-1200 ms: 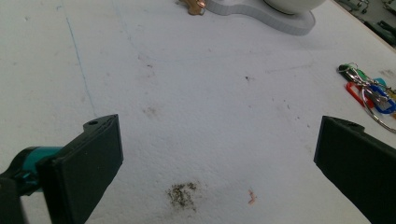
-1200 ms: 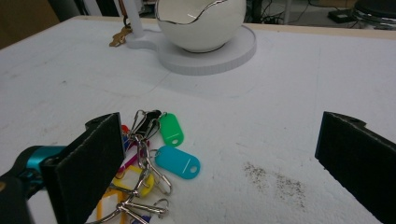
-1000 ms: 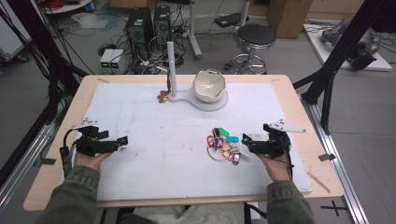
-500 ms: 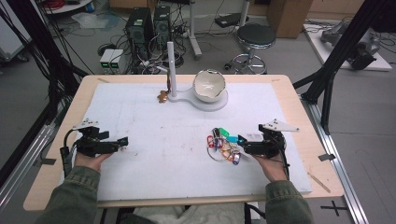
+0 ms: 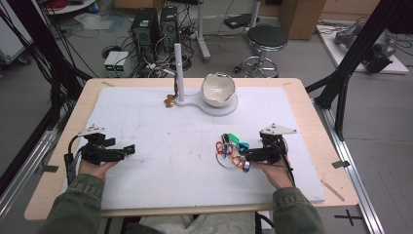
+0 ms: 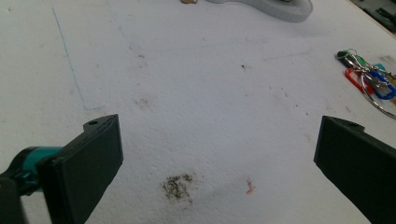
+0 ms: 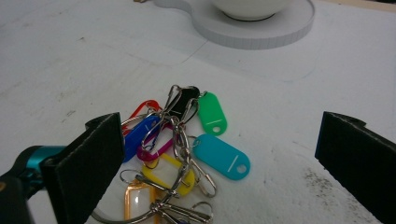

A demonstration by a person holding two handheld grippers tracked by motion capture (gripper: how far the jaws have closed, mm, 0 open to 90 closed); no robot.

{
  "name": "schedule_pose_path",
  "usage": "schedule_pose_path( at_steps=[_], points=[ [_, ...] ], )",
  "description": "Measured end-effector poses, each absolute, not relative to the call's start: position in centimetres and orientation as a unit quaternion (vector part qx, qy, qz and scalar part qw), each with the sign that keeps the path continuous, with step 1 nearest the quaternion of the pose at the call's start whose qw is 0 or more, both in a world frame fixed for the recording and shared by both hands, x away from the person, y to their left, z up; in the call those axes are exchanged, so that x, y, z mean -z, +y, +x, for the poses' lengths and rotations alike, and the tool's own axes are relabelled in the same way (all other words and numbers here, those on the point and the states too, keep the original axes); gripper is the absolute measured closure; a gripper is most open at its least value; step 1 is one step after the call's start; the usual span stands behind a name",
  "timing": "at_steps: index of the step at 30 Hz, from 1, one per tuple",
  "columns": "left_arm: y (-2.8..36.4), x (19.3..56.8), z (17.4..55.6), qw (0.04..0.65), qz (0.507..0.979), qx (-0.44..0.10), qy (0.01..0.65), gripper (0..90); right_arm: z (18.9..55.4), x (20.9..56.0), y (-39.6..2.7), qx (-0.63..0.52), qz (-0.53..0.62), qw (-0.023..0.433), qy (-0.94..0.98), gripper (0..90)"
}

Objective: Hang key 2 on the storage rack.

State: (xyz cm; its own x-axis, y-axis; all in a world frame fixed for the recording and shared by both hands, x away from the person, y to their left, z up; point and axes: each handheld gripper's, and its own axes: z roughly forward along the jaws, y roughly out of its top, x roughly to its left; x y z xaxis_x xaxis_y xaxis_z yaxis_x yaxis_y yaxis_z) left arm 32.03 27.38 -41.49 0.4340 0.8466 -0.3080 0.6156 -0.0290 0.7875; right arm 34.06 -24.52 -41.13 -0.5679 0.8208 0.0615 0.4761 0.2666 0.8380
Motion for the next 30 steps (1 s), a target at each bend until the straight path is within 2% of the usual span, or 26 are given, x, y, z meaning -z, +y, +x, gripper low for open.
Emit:
schedule_pose_path(
  at_steps=[18, 19, 22, 24, 30],
  points=[
    [27.3, 41.5, 32.0, 0.468, 0.705, -0.126, 0.518, 1.7, 35.9, 41.9, -22.4, -0.353, 0.448, 0.142, 0.809, 0.9],
    [27.3, 41.5, 32.0, 0.467, 0.705, -0.126, 0.518, 1.7, 36.0, 41.9, -22.2, -0.345, 0.448, 0.141, 0.813, 4.9],
    [27.3, 41.5, 32.0, 0.466, 0.707, -0.127, 0.516, 1.7, 36.2, 42.1, -21.6, -0.317, 0.453, 0.138, 0.822, 6.6],
    [27.3, 41.5, 31.9, 0.465, 0.708, -0.127, 0.516, 1.7, 36.3, 42.1, -21.5, -0.308, 0.455, 0.132, 0.825, 18.9],
    [27.3, 41.5, 32.0, 0.462, 0.703, -0.129, 0.524, 1.7, 36.4, 41.7, -21.4, -0.297, 0.472, 0.109, 0.823, 38.5]
  ],
)
